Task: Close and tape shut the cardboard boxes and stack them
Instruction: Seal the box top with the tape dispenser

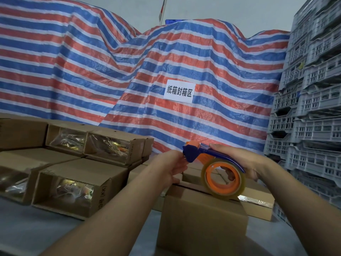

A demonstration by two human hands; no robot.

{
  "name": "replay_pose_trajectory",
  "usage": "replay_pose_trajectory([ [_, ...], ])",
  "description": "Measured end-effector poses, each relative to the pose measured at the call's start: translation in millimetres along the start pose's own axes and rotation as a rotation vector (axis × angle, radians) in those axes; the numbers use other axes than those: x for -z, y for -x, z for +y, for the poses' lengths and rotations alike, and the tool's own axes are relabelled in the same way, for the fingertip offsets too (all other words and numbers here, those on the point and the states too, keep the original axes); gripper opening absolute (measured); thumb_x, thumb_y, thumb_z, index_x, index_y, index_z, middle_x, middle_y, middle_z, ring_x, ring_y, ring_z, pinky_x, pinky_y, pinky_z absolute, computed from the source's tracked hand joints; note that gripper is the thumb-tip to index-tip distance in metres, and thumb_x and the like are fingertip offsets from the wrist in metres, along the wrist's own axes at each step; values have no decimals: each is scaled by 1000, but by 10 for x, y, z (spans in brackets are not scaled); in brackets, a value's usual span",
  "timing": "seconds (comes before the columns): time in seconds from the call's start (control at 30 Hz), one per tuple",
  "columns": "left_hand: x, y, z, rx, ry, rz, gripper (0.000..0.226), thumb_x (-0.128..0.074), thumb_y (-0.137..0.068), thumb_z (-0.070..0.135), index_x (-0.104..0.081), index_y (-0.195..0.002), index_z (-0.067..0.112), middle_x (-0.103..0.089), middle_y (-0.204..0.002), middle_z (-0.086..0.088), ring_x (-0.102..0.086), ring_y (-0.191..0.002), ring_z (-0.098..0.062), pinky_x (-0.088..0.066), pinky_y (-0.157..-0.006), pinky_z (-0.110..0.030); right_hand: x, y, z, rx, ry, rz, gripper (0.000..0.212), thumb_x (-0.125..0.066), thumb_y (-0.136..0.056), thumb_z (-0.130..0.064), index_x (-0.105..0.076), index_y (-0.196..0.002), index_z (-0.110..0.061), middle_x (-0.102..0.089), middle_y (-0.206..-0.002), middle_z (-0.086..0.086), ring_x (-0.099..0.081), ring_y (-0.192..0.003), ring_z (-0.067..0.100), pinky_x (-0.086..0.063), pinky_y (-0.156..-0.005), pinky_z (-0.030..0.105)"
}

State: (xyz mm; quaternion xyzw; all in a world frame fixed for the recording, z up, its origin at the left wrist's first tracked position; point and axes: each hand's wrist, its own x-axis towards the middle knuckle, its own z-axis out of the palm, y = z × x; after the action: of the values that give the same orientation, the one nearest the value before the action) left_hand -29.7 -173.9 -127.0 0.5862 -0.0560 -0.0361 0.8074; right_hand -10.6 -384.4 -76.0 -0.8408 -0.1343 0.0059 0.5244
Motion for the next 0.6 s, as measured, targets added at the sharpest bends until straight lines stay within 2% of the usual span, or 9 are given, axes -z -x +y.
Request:
replay_pose_trajectory([
  [0.17,-54,-72,-88,-30,-30,124,33,-60,-93,9,-52,-125,10,-65,-110,-12,-58,-101,-21,-46,-90,-44,3,-37,-104,-60,8,-69,56,-71,-77,-50,-59,-112,-8,-74,-75,4,-68,-56,11,-51,-48,19],
  [0.23,-25,-105,-118,-41,-10,169,29,-57,-94,7,-52,-123,10,-62,-102,-10,-57,-94,-20,-48,-84,-41,21,-45,-166,-131,46,-108,54,-70,-80,-49,-58,-112,-8,-73,-75,4,-67,-56,10,-51,-50,20],
  [0.3,48,-131,-152,-25,47,193,22,-50,-98,6,-54,-119,5,-54,-84,-8,-57,-79,-18,-52,-80,-41,105,-12,-201,-203,57,-148,46,-68,-85,-46,-57,-110,-8,-71,-70,4,-66,-53,10,-51,-48,20],
  [0.37,109,-126,-224,2,79,197,17,-44,-99,2,-55,-111,-1,-48,-76,-7,-61,-76,-17,-56,-80,-36,188,49,-195,-256,56,-197,41,-66,-87,-44,-57,-104,-7,-70,-66,4,-65,-51,11,-52,-48,21],
  [0.43,126,-113,-283,11,93,218,16,-41,-99,1,-56,-93,0,-48,-72,-7,-61,-72,-18,-57,-77,-29,218,78,-155,-257,58,-196,41,-65,-87,-43,-57,-103,-7,-70,-66,4,-65,-51,12,-51,-48,21],
  [0.5,125,-133,-297,2,88,246,20,-43,-96,-1,-53,-79,3,-48,-67,-7,-59,-64,-18,-57,-81,-33,198,67,-136,-237,72,-177,43,-66,-88,-42,-55,-109,-6,-71,-68,5,-66,-51,12,-51,-47,20],
  [0.53,138,-150,-286,-3,78,267,21,-44,-95,-1,-53,-77,3,-50,-67,-7,-58,-62,-17,-58,-84,-35,184,53,-146,-235,98,-170,44,-66,-89,-43,-55,-111,-6,-72,-68,5,-66,-50,12,-51,-46,20],
  [0.6,227,-207,-284,-56,-51,354,18,-48,-96,7,-56,-80,3,-56,-72,-8,-57,-64,-19,-57,-75,-34,165,33,-185,-234,160,-172,45,-66,-89,-45,-57,-112,-7,-72,-69,5,-67,-51,12,-51,-46,20],
])
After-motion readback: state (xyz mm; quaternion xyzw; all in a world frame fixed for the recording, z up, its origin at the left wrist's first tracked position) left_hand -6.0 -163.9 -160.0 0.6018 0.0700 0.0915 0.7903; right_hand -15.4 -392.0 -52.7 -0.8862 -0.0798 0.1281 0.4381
